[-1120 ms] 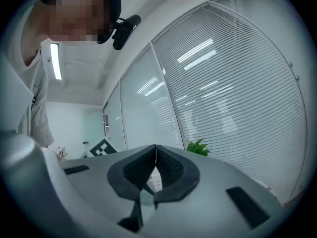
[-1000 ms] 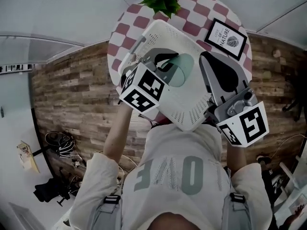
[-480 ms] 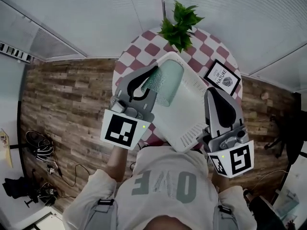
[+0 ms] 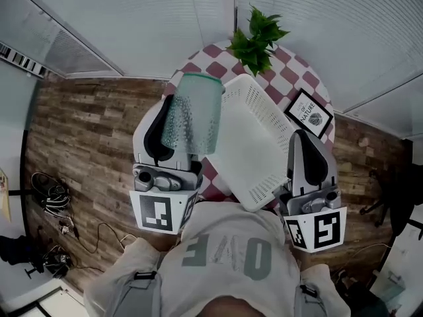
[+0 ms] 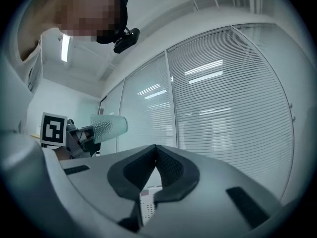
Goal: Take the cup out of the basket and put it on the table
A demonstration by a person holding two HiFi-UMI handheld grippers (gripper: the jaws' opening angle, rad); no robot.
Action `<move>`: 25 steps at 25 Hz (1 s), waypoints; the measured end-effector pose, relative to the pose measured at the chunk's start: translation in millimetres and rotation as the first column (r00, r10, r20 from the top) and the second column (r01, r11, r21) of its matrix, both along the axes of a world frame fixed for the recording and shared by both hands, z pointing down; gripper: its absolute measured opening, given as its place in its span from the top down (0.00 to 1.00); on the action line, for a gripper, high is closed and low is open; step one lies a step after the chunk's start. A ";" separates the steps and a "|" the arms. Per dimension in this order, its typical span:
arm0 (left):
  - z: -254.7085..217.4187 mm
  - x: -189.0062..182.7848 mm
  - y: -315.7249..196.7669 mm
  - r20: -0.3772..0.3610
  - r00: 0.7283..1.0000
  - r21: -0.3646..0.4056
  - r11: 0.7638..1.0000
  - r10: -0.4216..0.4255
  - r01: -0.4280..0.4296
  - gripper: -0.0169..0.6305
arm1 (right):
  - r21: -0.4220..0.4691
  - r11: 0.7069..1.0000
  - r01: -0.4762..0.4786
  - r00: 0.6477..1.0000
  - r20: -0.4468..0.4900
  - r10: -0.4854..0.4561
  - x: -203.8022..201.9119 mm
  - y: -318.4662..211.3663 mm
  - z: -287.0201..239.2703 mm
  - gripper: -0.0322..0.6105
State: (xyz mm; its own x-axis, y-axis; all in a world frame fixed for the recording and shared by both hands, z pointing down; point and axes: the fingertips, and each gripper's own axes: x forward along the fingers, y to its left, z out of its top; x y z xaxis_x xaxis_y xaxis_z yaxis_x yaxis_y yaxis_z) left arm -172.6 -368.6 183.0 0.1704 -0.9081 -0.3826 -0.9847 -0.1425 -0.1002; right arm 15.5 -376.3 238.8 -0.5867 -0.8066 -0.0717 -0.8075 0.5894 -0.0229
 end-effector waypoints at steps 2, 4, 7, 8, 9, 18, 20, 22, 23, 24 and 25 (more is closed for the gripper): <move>-5.6 -1.8 5.9 -0.001 1.000 0.036 0.999 -0.012 0.012 0.94 | -0.001 1.000 -0.009 1.000 -0.003 0.009 0.0 1.7 0.9 0.94; -10.8 -1.6 11.4 0.004 1.000 0.066 0.998 -0.016 0.016 0.94 | 0.003 1.000 -0.021 1.000 -0.013 0.021 0.4 3.4 1.0 0.94; -13.1 0.5 15.3 -0.012 1.000 0.086 0.996 -0.001 0.002 0.94 | 0.013 0.999 -0.046 0.998 -0.032 0.046 3.4 5.1 1.9 0.94; -12.8 1.3 16.1 -0.017 1.000 0.087 0.996 0.003 -0.001 0.94 | 0.016 0.999 -0.051 0.998 -0.032 0.052 4.3 6.2 1.9 0.94; -12.6 2.4 16.7 -0.018 1.000 0.086 0.996 0.007 -0.005 0.94 | 0.019 0.998 -0.054 0.998 -0.027 0.054 5.1 7.3 1.5 0.94; -4.6 19.6 10.5 0.008 0.998 0.040 0.997 0.058 -0.058 0.94 | 0.029 0.997 -0.068 0.997 -0.019 0.068 11.4 9.0 1.9 0.94; -3.7 21.2 9.6 0.010 0.998 0.033 0.997 0.067 -0.067 0.94 | 0.028 0.997 -0.069 0.997 -0.021 0.070 11.7 8.6 3.0 0.94; -0.8 21.3 7.5 -0.006 0.997 0.014 0.997 0.080 -0.080 0.94 | 0.024 0.998 -0.065 0.998 -0.022 0.066 10.9 7.9 4.8 0.94; 0.9 20.8 6.6 -0.013 0.997 0.005 0.997 0.082 -0.082 0.94 | 0.022 0.998 -0.061 0.998 -0.022 0.062 10.0 7.3 5.7 0.94; 2.2 20.5 6.1 -0.015 0.997 -0.001 0.997 0.081 -0.081 0.94 | 0.020 0.998 -0.057 0.998 -0.024 0.057 8.9 6.5 6.5 0.94; 3.2 20.5 5.8 -0.013 0.997 -0.006 0.997 0.080 -0.080 0.94 | 0.019 0.998 -0.053 0.998 -0.024 0.053 7.8 5.9 7.0 0.94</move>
